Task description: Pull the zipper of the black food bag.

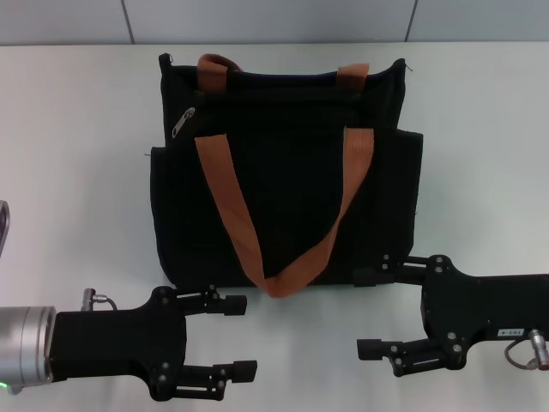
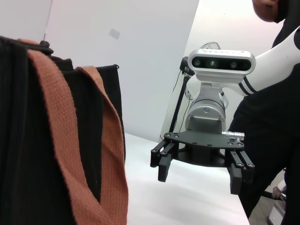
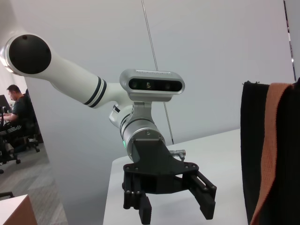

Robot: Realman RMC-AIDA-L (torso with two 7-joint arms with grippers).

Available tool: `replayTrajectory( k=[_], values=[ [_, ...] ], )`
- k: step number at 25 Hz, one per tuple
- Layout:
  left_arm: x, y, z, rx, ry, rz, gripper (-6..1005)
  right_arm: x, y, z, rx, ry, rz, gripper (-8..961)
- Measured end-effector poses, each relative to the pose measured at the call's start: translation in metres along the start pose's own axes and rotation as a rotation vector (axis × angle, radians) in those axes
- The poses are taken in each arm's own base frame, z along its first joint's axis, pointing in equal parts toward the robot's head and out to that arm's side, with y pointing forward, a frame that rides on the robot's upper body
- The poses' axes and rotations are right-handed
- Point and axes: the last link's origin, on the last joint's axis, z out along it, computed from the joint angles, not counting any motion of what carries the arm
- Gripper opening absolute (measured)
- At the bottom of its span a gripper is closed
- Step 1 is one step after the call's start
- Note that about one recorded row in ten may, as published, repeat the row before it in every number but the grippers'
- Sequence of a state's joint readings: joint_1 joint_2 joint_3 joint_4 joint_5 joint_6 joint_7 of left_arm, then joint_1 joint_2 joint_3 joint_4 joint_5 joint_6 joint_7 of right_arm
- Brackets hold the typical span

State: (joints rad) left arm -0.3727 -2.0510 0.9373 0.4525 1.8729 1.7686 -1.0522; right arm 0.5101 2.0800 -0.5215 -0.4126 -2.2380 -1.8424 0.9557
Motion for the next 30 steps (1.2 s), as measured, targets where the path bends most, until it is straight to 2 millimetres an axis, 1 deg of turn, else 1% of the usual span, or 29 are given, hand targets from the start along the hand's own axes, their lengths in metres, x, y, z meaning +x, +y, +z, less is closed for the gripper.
replayTrajectory(
  k=[14,18,19,20,21,23,26,27,28,30],
  values=[
    [0.001,0.000,0.000,-0.003,0.006,0.000,796,0.001,0.000,0.000,0.003,0.001,0.001,841],
    [0.006,0.003,-0.001,-0.011,0.050,0.011,796,0.000,0.000,-0.001,0.008,-0.003,0.000,841],
    [0.014,0.004,-0.003,-0.001,0.125,0.054,796,0.000,0.000,-0.001,0.008,-0.003,0.000,841],
    [0.019,0.004,-0.004,0.013,0.172,0.081,796,0.000,-0.001,-0.001,0.008,-0.003,-0.001,841],
    [0.019,0.004,-0.004,0.013,0.172,0.081,796,0.000,-0.001,-0.001,0.008,-0.003,-0.001,841],
    [0.027,0.002,-0.007,0.068,0.285,0.124,796,0.000,-0.001,-0.001,0.009,-0.002,-0.001,841],
    [0.037,-0.004,-0.019,0.201,0.434,0.167,796,0.001,0.000,-0.001,0.012,-0.002,0.002,841],
    [0.037,-0.004,-0.019,0.201,0.434,0.167,796,0.002,0.000,-0.002,0.015,-0.001,0.002,841],
    [0.042,-0.009,-0.031,0.311,0.526,0.190,796,0.002,0.000,-0.002,0.015,-0.001,0.002,841],
    [0.045,-0.016,-0.043,0.428,0.595,0.195,796,0.002,0.000,-0.002,0.017,-0.001,-0.005,841]
  ],
)
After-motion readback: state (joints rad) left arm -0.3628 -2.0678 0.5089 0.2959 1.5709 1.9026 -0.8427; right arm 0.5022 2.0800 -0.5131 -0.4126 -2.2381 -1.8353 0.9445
